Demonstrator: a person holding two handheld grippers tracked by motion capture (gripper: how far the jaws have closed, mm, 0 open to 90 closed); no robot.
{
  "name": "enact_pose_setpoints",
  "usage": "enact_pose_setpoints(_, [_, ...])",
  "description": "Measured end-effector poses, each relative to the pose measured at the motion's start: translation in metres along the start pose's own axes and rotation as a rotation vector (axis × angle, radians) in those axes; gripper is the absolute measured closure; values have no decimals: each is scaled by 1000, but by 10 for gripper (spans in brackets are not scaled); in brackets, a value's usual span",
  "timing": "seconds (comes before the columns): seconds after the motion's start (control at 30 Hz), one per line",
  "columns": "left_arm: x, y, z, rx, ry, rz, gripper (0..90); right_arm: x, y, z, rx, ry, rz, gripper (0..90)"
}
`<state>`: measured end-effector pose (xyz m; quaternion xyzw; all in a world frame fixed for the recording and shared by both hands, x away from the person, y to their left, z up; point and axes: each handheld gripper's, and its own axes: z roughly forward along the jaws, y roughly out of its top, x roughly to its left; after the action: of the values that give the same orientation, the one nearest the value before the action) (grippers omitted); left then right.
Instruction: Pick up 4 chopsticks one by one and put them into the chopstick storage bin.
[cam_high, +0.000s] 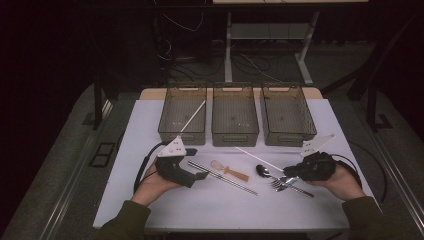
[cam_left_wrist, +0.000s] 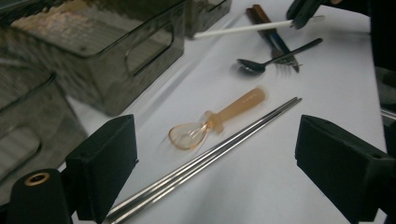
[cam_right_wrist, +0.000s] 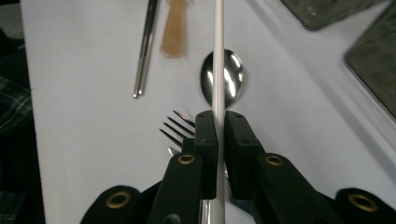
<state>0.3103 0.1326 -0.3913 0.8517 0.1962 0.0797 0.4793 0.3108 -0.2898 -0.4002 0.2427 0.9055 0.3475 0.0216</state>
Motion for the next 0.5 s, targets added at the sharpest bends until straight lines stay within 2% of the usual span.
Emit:
enact_pose_setpoints(0.13, [-2,11,5,9,-39,46,132,4,10,5,23,36,-38,848])
enact_pose_setpoints(0.2, [-3,17,9,13,-62,65,139,5,15,8,40,43,-92,847])
enact_pose_setpoints(0.37, [-8,29,24,45,-104,111,146,14,28,15,74,95,-152,847])
enact_pose_setpoints(0.5, [-16,36,39,100,-150,150,169,21,38,23,90,128,-202,847])
